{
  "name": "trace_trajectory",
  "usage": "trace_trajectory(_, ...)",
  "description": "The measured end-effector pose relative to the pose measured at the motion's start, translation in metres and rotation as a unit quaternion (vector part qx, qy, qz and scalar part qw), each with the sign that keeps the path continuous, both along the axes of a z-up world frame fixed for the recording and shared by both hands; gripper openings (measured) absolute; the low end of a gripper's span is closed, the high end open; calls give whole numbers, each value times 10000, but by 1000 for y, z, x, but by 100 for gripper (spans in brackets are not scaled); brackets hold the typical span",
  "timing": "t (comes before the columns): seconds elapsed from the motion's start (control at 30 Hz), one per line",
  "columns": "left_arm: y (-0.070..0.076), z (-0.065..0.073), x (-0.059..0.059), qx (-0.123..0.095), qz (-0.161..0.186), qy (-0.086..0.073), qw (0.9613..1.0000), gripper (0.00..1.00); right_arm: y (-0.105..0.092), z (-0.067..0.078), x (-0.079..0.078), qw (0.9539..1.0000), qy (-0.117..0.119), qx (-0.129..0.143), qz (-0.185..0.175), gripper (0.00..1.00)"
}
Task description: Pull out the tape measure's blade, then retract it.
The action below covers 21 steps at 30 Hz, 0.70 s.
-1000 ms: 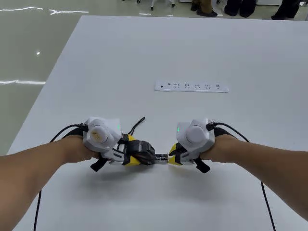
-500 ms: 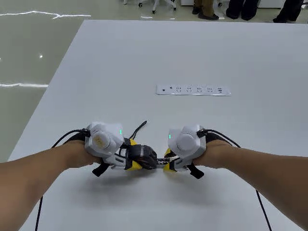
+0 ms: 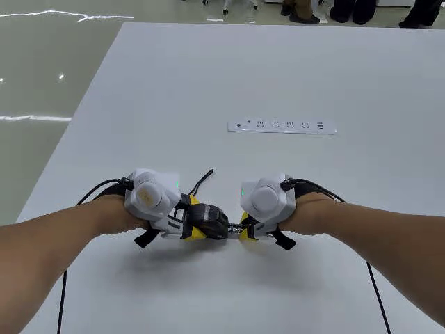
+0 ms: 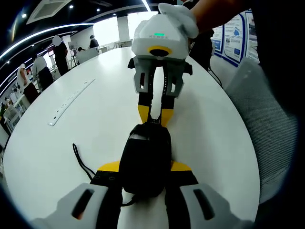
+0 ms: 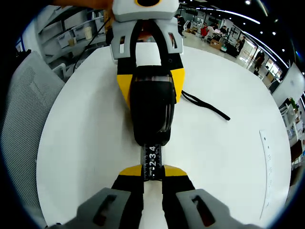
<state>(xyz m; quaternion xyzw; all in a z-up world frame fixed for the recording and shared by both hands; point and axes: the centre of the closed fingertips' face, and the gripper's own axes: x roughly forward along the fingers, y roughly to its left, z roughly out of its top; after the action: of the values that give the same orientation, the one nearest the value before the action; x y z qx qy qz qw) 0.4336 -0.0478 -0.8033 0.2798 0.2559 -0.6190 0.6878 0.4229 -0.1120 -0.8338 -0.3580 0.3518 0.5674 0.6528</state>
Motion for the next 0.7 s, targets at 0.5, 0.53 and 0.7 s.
trace_trajectory(0.5, 0, 0, 0, -29, 7, -29, 10000, 29, -19, -2, -2, 9998, 50, -190, -22, 13)
trace_trajectory(0.53, 0, 0, 0, -25, 5, -31, 10000, 29, -20, -2, -2, 9998, 48, -203, -20, 13)
trace_trajectory(0.7, 0, 0, -1, -8, -11, -51, 10000, 29, -25, -2, -3, 9997, 40, -254, 0, 13)
